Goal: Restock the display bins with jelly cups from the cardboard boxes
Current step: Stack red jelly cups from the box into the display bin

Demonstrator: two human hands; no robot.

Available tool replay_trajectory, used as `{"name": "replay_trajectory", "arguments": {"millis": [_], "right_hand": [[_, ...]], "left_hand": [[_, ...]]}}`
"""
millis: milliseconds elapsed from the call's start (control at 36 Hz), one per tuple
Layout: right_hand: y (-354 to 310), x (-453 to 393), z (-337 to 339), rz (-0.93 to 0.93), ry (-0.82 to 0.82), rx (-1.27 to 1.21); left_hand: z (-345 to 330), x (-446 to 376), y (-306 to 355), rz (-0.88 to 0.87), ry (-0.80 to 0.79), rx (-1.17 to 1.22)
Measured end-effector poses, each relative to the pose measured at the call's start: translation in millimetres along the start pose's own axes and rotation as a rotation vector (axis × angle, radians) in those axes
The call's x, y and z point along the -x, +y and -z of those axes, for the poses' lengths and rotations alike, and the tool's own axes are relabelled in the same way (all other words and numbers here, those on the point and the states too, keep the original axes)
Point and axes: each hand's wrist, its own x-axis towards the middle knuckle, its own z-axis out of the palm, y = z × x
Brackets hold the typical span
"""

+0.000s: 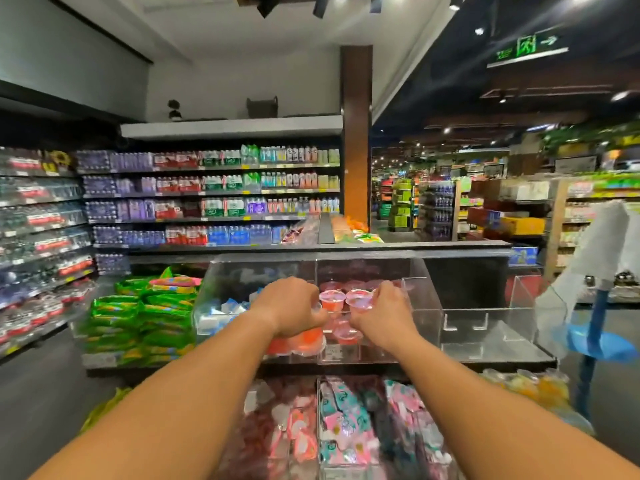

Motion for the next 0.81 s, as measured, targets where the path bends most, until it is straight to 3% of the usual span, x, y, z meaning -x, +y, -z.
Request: {"name": "replay_trajectory", "arguments": {"millis": [389, 806], "right_hand": [[0, -121, -57, 0.007, -0.078, 0.103], [32, -155, -97, 0.0, -0.275, 0.378]], "left_hand": [[-16, -88, -61, -0.014, 0.079, 0.019], [-30, -116, -75, 0.06, 0.068, 0.033]]}}
